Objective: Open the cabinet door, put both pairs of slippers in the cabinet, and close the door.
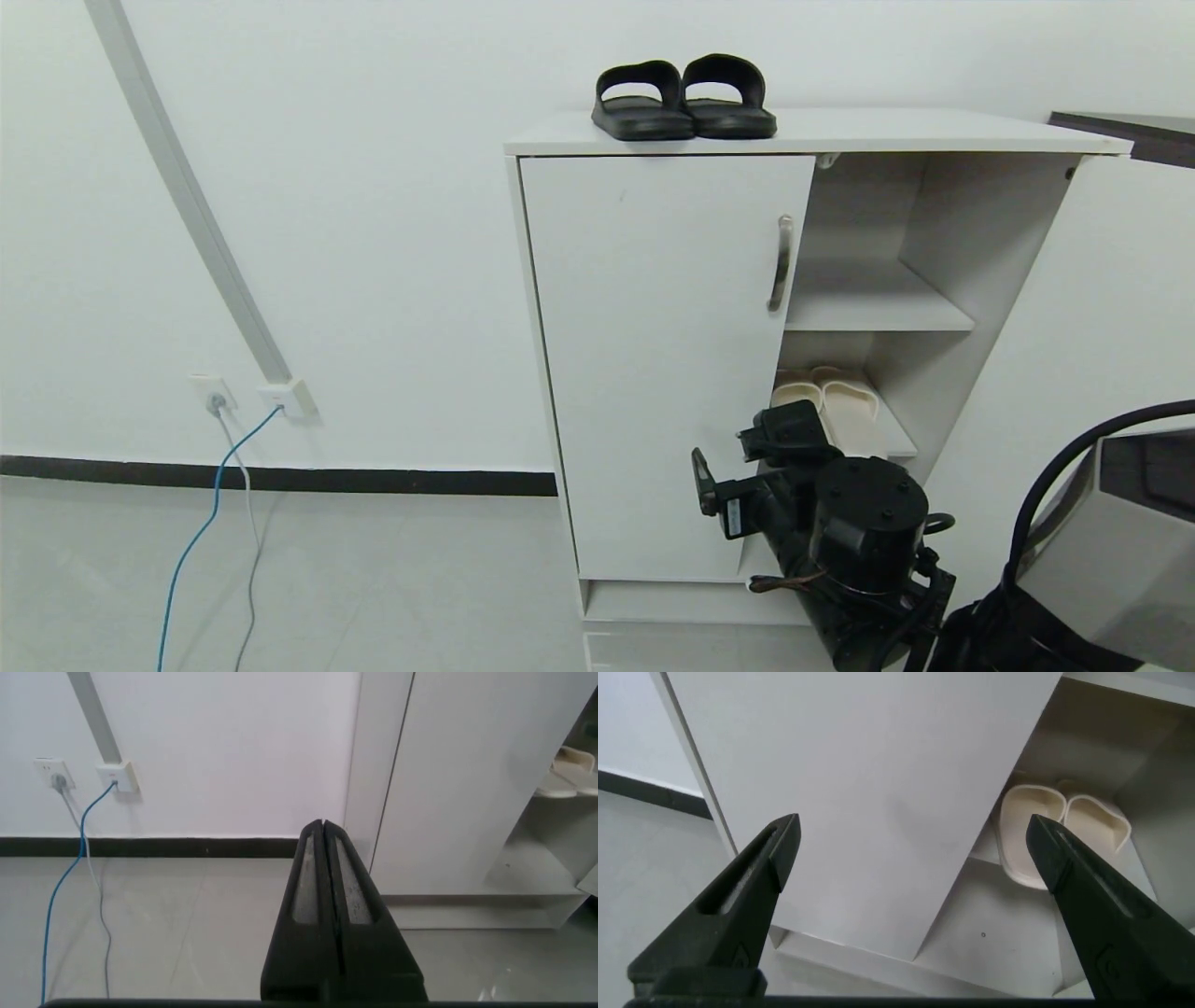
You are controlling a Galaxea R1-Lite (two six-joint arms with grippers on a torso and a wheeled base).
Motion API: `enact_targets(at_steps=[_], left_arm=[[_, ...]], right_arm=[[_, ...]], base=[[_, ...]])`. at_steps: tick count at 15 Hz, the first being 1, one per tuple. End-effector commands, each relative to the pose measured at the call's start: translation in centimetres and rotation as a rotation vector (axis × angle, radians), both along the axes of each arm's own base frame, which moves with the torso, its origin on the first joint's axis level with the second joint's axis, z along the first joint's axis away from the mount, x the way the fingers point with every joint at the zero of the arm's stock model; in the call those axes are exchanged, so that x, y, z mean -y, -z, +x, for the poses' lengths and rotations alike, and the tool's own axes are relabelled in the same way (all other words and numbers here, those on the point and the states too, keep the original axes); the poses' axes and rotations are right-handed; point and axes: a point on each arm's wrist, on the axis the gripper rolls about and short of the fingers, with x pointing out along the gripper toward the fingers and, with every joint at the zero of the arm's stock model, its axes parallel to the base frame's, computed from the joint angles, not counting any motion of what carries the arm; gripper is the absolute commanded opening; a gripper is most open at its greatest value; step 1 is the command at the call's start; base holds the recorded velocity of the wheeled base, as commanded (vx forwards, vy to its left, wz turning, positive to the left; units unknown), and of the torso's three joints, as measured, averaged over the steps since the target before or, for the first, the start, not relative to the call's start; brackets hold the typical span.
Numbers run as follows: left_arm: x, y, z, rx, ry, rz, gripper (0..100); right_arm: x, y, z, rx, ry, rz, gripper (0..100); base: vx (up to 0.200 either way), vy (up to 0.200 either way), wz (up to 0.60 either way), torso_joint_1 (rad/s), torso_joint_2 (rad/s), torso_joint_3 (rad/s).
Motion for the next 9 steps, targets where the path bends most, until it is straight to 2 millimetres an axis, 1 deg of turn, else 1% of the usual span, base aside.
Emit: enact_targets(at_steps=[1,3,4,5,6,9], left_arm=[[0.00,-0.01,0.01,-0.001,-0.001,0.000,0],[0.00,-0.01,0.01,-0.001,-0.001,0.000,0],[0.00,-0.01,0.01,-0.001,-0.001,0.000,0],[0.00,-0.01,0.01,-0.001,-0.001,0.000,0],[0.00,-0.01,0.01,-0.001,-0.001,0.000,0],[0.00,-0.01,0.01,-0.001,-0.001,0.000,0]], right_arm=[[-0.06,0.21,0.03,-0.003,-0.001,-0.004,100],[-0.10,0.21,-0.01,-0.003,-0.002,-0.004,100],[-0.11,0.26,0.00,-0.004,-0.002,-0.005,100],[-0.10,0.21,-0.01,-0.003,-0.002,-0.004,100],[-0.11,0.26,0.00,-0.004,-0.002,-0.005,100],[-0.09,0.29,-0.01,-0.005,-0.002,-0.006,100]], base=[[0.000,0.000,0.00,0.000,0.00,0.000],[0.000,0.000,0.00,0.000,0.00,0.000],[0.000,0.000,0.00,0.002,-0.19,-0.183],[0.000,0.000,0.00,-0.002,-0.09,-0.300],[0.000,0.000,0.00,0.022,-0.34,-0.344],[0.000,0.000,0.00,0.035,-0.48,-0.364]])
